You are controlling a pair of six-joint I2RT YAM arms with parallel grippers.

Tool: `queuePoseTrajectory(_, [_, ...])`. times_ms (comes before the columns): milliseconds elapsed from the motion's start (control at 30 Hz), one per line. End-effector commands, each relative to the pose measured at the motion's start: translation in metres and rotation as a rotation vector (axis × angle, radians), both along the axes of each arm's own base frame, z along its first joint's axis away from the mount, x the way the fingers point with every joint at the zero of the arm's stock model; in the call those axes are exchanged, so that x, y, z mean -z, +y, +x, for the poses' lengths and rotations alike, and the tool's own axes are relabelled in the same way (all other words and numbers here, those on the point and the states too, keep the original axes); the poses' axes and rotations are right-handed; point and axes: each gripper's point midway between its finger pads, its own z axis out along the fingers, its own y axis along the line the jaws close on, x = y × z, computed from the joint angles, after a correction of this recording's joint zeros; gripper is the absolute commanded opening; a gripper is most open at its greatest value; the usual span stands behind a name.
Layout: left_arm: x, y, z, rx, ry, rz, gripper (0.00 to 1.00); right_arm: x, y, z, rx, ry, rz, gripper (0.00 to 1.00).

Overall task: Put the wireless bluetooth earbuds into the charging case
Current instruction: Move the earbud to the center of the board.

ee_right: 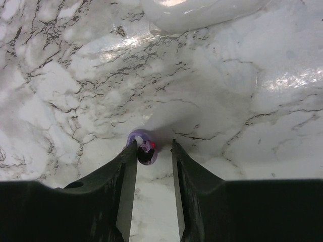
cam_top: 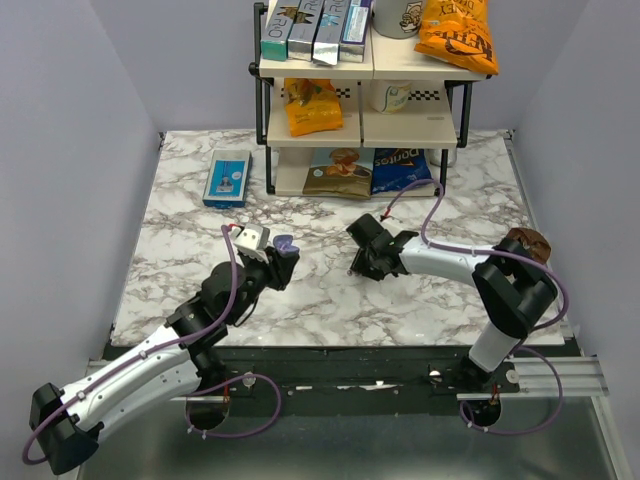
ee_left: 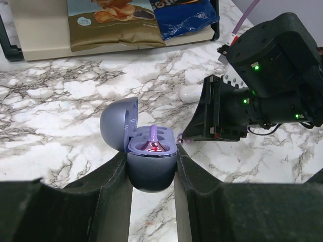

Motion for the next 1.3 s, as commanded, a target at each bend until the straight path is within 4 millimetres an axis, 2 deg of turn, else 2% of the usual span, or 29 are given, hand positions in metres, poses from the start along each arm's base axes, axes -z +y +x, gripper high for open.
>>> queuePoseTrajectory(0, [-0.006, -0.002, 0.002, -0.008, -0.016, -0.018, 0.0, -0.009, -0.015, -0.002, 0.012, -0.018, -0.053, 0.43])
queuePoseTrajectory(300, [-0.004, -0.006, 0.001, 0.003, -0.017, -0.013, 0.0, -0.036, -0.012, 0.003, -0.119, -0.078, -0.071, 0.44])
queuePoseTrajectory(400, [-0.005, -0.007, 0.001, 0.007, -0.018, -0.017, 0.0, -0.032, -0.005, 0.006, -0.292, -0.076, -0.132, 0.44])
queuePoseTrajectory(433, [-0.004, -0.008, 0.001, 0.009, -0.017, -0.013, 0.0, -0.039, -0.001, 0.012, -0.375, -0.1, -0.161, 0.44])
queuePoseTrajectory(533, [-0.004, -0.008, 0.001, 0.01, -0.015, -0.015, 0.0, -0.037, -0.002, 0.013, -0.474, -0.133, -0.196, 0.44])
queuePoseTrajectory(633, [-0.003, -0.008, 0.0, 0.01, -0.013, -0.012, 0.0, -0.043, 0.003, 0.018, -0.515, -0.187, -0.138, 0.45])
queuePoseTrajectory(767, [-0.001, -0.007, 0.0, 0.007, -0.01, -0.011, 0.0, -0.034, -0.005, 0.021, -0.511, -0.166, -0.132, 0.43])
queuePoseTrajectory(1133, [0.002, -0.009, 0.0, 0.013, -0.005, -0.012, 0.0, -0.017, 0.01, 0.01, -0.587, -0.117, -0.055, 0.44])
queuePoseTrajectory(1267, [0.002, -0.009, 0.0, 0.01, -0.005, -0.011, 0.0, -0.01, 0.01, 0.005, -0.581, -0.088, -0.045, 0.45])
